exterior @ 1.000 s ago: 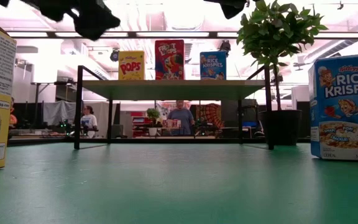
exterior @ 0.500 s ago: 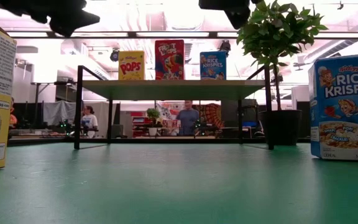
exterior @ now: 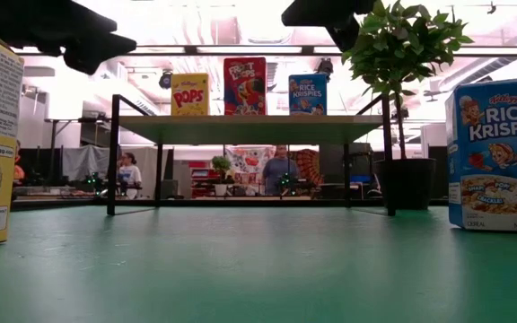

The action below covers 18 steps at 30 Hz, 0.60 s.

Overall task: Stack cereal on shelf
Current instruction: Put the bottom blue cereal box on the shelf aligned with the other blue cereal box

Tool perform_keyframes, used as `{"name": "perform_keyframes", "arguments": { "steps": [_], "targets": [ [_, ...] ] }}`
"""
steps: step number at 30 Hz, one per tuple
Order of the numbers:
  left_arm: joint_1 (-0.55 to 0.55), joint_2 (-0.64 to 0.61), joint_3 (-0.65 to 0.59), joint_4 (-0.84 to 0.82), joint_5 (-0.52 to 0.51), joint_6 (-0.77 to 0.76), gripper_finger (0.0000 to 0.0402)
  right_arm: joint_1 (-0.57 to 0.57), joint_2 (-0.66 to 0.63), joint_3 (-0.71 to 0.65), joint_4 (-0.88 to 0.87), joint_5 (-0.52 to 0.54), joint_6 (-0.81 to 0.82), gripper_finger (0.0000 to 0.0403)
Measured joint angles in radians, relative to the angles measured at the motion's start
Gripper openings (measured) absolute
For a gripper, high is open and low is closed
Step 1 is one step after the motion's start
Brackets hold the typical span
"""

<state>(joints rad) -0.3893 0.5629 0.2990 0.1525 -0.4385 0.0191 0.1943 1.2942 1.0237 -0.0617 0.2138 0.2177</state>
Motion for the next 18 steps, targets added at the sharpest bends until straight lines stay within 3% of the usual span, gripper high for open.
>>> {"name": "perform_keyframes", "arguments": {
  "steps": [8,12,18],
  "targets": [
    [0.000,0.019,-0.007,0.067,0.002,-0.020,0.0240,0.029,0.000,0.000,0.038,-0.004,-0.011,0.0009],
    [0.000,0.018,0.006,0.066,0.002,0.001,0.0240,0.030,0.000,0.003,0.032,-0.016,0.065,0.0009],
    [0.000,0.018,0.031,0.056,0.002,0.094,0.0240,0.014,0.013,0.164,-0.165,-0.082,0.087,0.0009]
  ]
}}
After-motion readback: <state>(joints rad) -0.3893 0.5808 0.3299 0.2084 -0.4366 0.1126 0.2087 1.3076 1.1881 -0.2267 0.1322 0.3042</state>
